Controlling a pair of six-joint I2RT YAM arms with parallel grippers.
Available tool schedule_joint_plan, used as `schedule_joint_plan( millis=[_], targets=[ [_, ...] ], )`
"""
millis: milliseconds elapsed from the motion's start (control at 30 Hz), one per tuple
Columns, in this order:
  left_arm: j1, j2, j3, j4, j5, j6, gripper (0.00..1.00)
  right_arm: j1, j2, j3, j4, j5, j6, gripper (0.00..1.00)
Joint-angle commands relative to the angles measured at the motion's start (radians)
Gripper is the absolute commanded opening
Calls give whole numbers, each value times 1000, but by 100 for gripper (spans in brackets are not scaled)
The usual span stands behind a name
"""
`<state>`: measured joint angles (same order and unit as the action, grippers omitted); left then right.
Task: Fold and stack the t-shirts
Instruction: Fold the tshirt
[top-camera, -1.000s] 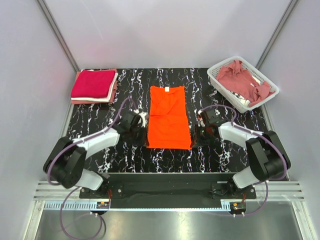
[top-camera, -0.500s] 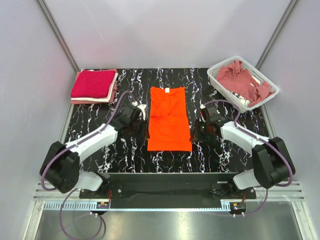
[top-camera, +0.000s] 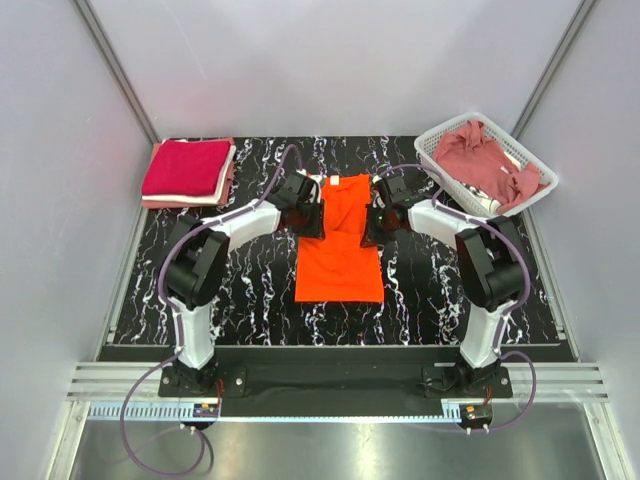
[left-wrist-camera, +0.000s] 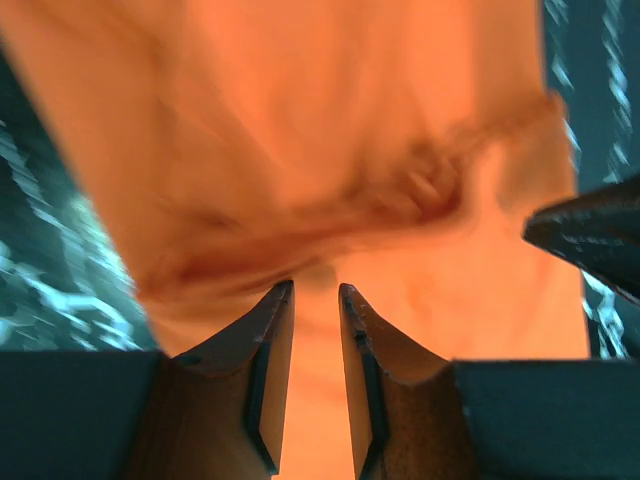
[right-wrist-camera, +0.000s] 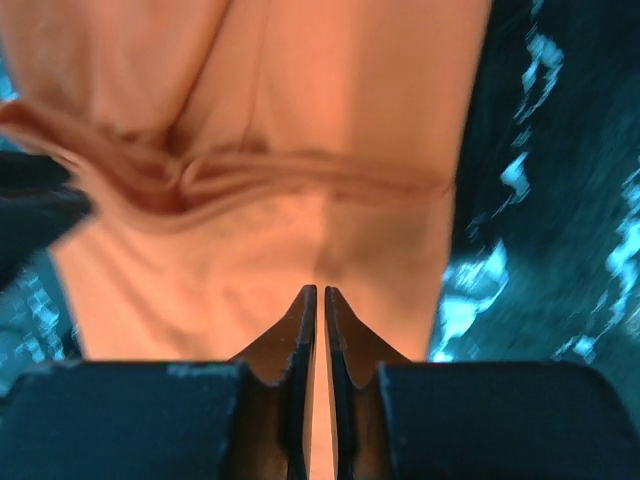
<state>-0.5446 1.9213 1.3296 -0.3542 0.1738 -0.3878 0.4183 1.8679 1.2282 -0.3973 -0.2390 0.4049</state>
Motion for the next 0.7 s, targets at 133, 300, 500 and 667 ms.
schedule_joint_plan(
  millis=[133, 300, 500, 667],
  targets=[
    [75, 103, 91, -45, -138, 37, 29, -39, 103, 100, -3, 121, -81, 13],
    [86, 163, 114, -66, -167, 52, 28, -46, 125, 117, -5, 145, -94, 13],
    [98, 93, 131, -112, -171, 69, 28, -46, 54, 128, -35, 141, -94, 16],
    [98, -91, 126, -184, -148, 98, 33, -46, -67, 107, -99, 109, -28, 29]
  ],
)
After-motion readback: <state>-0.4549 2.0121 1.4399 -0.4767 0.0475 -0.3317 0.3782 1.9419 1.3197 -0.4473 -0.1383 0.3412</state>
